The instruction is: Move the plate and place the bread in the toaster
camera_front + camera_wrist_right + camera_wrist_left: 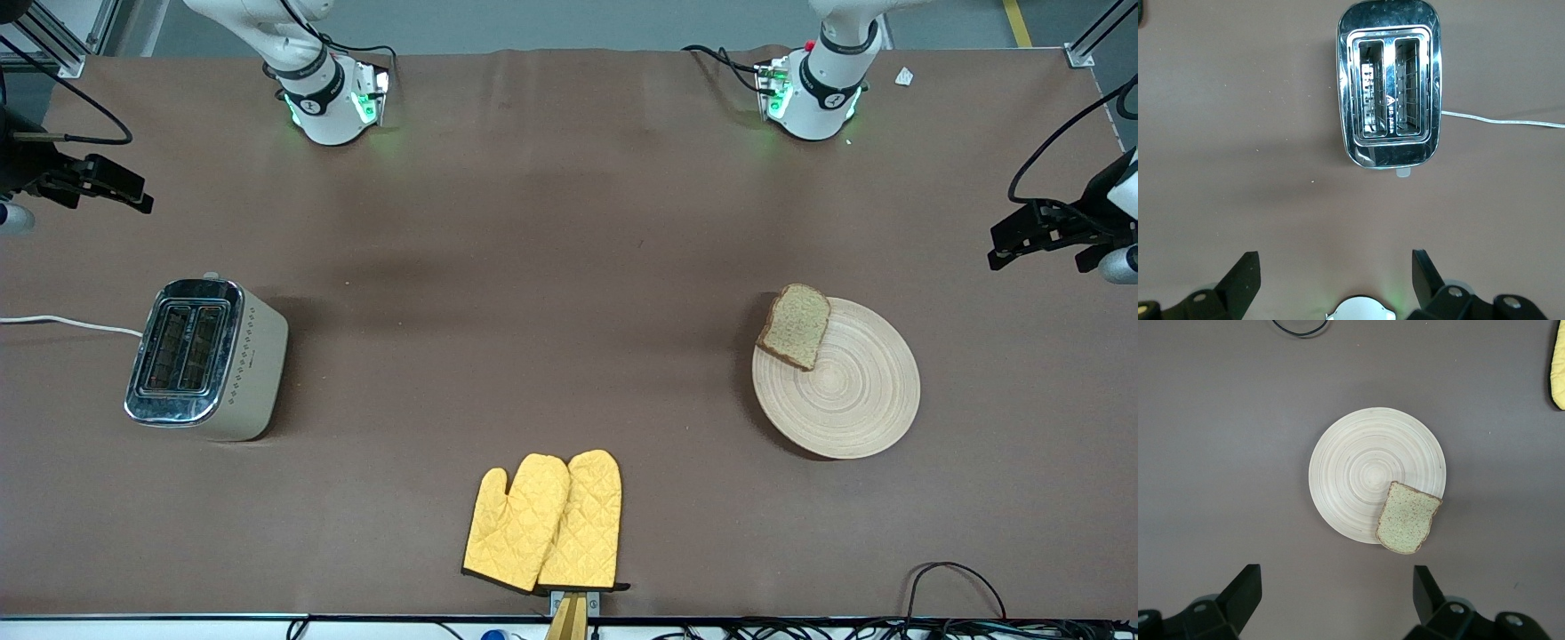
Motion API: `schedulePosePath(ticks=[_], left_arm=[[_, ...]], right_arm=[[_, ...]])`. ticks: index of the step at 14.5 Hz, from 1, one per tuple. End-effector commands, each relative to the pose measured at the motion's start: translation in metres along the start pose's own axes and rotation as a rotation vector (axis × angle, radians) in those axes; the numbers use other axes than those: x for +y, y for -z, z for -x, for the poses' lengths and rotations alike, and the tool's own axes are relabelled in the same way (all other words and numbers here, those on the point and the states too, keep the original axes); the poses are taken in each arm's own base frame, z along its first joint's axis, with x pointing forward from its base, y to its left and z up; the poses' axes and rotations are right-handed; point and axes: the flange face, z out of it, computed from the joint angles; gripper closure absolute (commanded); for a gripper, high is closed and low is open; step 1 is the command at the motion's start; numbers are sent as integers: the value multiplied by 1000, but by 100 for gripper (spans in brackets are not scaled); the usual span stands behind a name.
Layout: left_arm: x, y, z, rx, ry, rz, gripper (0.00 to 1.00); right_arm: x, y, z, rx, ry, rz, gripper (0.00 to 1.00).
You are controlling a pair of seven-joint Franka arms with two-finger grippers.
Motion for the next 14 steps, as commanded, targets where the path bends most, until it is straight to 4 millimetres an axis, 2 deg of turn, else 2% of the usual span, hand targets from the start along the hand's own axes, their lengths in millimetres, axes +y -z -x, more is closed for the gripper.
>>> schedulePosePath(ticks=[1,4,5,7,9,11,12,14], left_arm=[[-3,4,0,-3,10,-19,0],[-6,5,0,-1,16,-16,0],[-15,-1,-3,-9,29,-1,0],[-57,-29,-10,-51,14,64,0],[-124,-79,-14,-96,35,233,0],[-187,-157,-18,-148,99,437,0],[-207,-201,-19,-164,71,533,0],[-217,-276,-23,-211,42,651,0]], right_arm=[[-1,3,6,4,-15,-2,0],[-1,2,6,0,-15,-2,0],[-1,2,7,-2,-15,-4,0],[-2,1,7,-5,-15,-3,0],[-3,1,7,-5,-12,-3,0],[-7,2,7,-2,-6,-2,0],[-8,1,7,-5,-3,-2,0],[-7,1,7,-5,-4,-2,0]])
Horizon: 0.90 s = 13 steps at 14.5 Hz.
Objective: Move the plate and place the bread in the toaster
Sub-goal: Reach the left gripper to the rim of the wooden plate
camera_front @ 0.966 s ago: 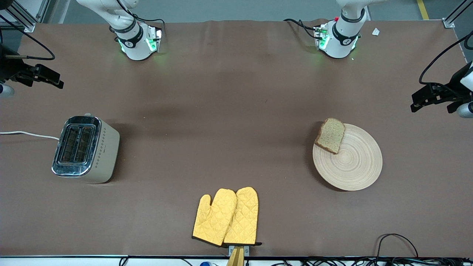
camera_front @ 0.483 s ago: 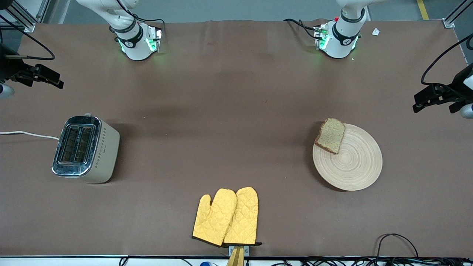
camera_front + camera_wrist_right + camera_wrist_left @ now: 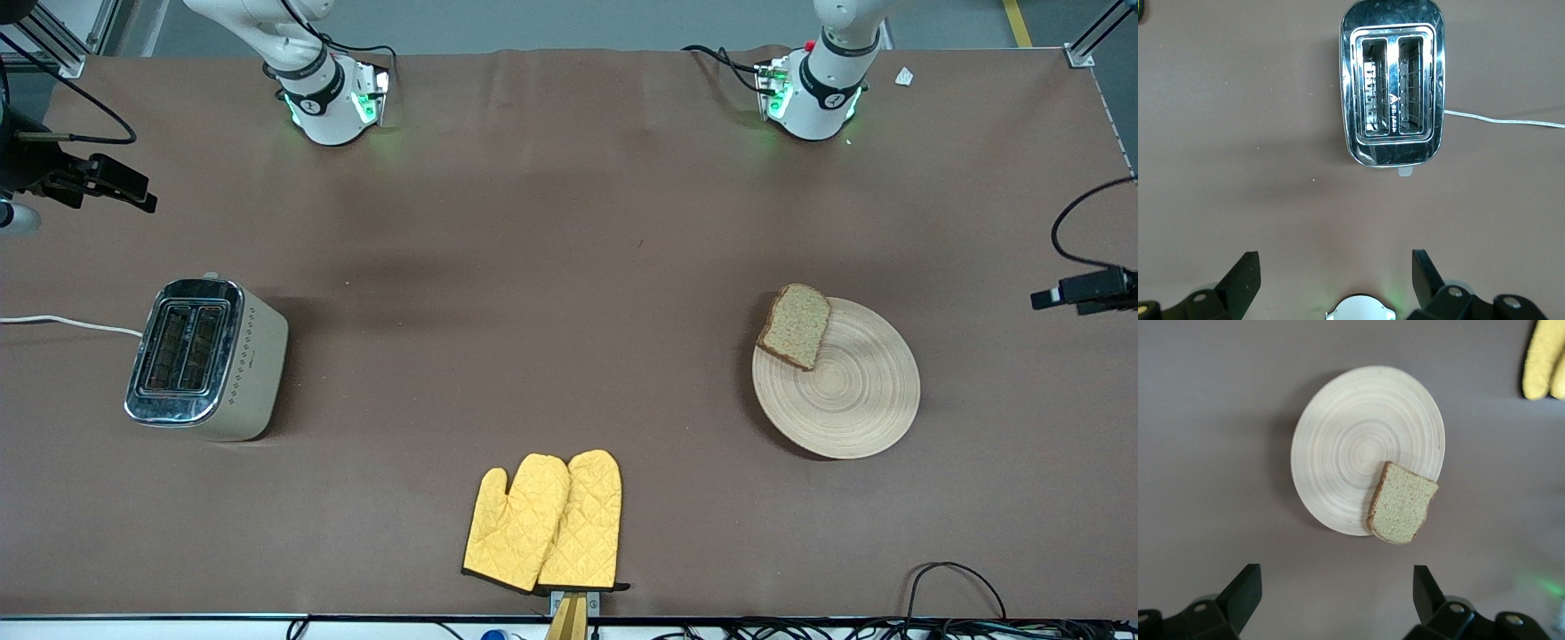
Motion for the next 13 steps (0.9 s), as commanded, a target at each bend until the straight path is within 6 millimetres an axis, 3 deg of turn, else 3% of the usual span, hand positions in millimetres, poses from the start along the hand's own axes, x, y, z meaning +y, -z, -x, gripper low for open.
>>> schedulePosePath(ticks=[1,2,3,7,13], left_arm=[[-50,-87,-33,-79,-1,187,0],[-73,-117,-36,-90,6,265,0],[-84,-140,-43,-72,-26,311,0],[-108,-198,-54,-55,-87,343,0],[-123,-227,-58,-37,-124,360,1]], right_arm=[[-2,1,6,0,-14,-3,0],[-4,1,6,-2,-11,-3,0],[-5,2,7,-2,-10,-2,0],[-4,1,6,0,-11,-3,0],[-1,2,6,0,-16,-4,0]])
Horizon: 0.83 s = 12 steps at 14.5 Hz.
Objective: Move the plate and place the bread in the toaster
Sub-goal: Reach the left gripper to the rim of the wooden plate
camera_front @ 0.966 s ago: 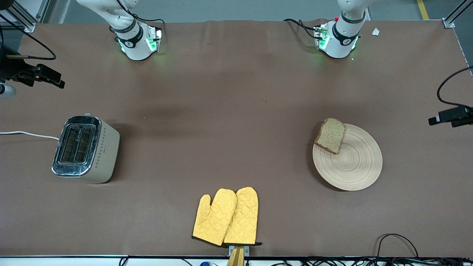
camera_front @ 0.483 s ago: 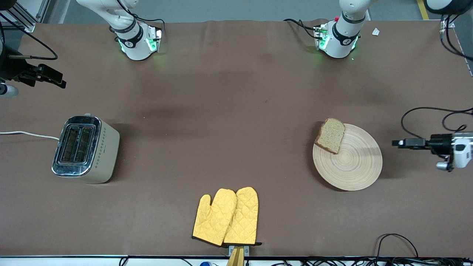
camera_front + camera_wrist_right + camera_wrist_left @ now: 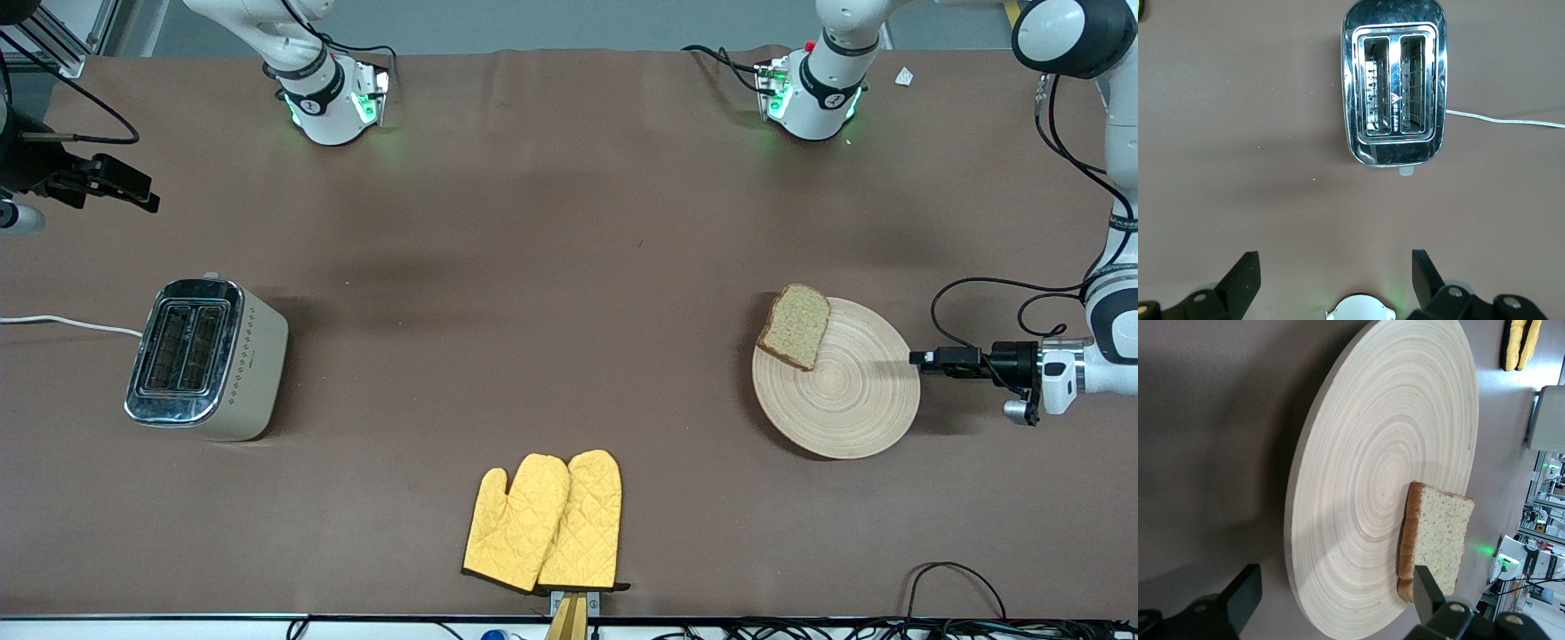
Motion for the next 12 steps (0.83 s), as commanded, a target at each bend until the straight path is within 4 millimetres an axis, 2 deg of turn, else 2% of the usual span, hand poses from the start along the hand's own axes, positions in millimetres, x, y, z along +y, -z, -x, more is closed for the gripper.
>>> schedulePosePath(ticks=[1,2,3,4,6,7,11,12], left_arm=[[-5,-3,-6,21,-24,10,7],[-5,-3,-7,21,-25,11,27],[-4,-5,-7,18,-27,9,54],[-5,-4,-6,22,-24,14,69],[-4,-5,-8,37,-20,31,83],[-3,-4,-8,38,-20,32,99],[-2,-8,-10,33,-46,33,100],[4,-12,-13,29,-59,36,100]], right_arm=[[4,1,5,1,-19,-5,0],[6,0,5,-4,-24,-6,0],[7,-2,5,-7,-25,-6,0],[7,-3,5,-9,-27,-8,0],[11,-7,5,-19,-36,-10,0],[19,-7,6,-25,-54,-14,0],[31,-8,8,-50,-125,-52,0],[34,-8,8,-51,-168,-79,0]])
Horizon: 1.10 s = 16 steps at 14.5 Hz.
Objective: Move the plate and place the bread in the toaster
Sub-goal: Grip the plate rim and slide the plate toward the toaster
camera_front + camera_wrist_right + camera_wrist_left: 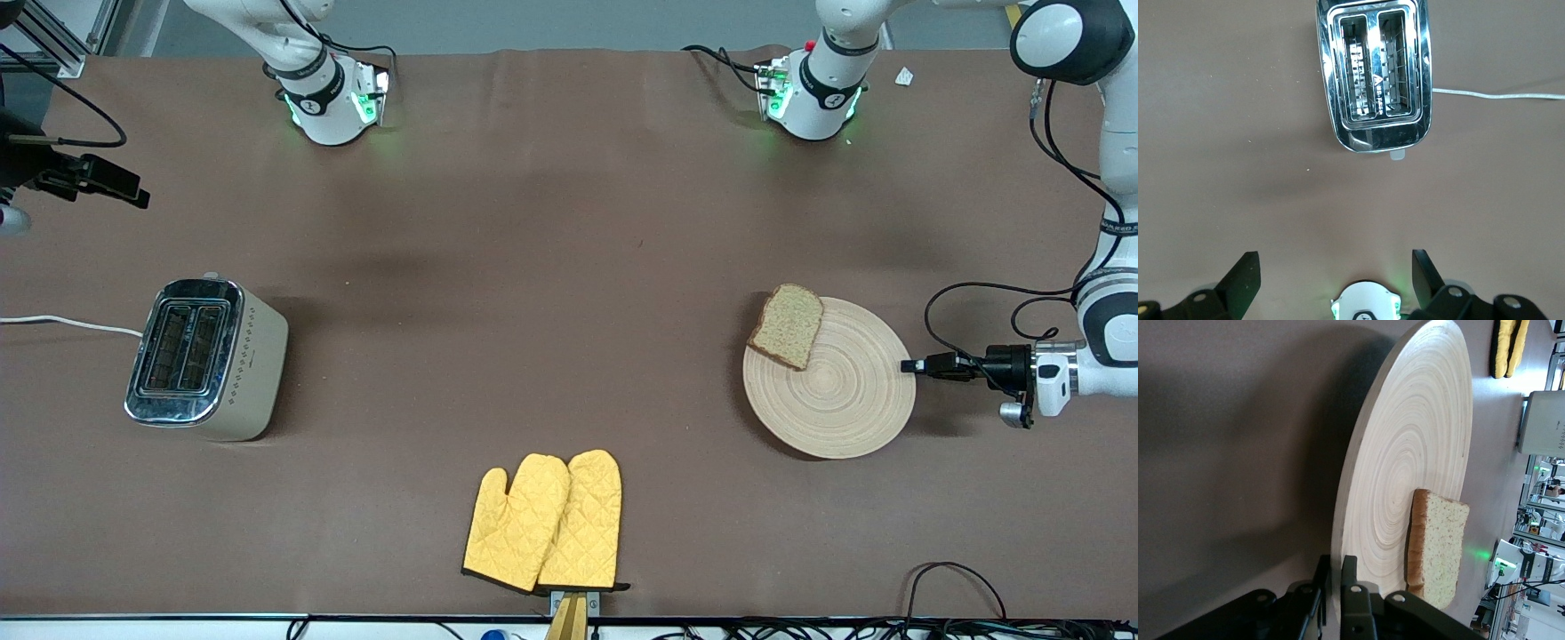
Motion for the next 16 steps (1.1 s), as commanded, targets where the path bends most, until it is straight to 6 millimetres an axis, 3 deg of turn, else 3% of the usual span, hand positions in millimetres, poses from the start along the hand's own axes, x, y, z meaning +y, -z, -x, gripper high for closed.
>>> schedulePosePath(ticks=[1,4,7,10,13,16], left_arm=[[17,-11,-15,11,-41,25,100],[81,-43,-46,12,-101,116,100],[156,-103,-83,19,-64,158,100],[247,-200,-115,62,9,191,100],[337,-325,-117,101,109,197,100],[384,-422,-93,142,178,206,100]], right_arm=[[6,0,5,-11,-102,-54,0],[0,-1,7,-30,-163,-61,0],[1,-2,7,-34,-193,-65,0],[-13,-2,7,-28,-169,-61,0],[-32,-14,6,-28,-165,-52,0],[-2,-21,5,-62,-217,-55,0]])
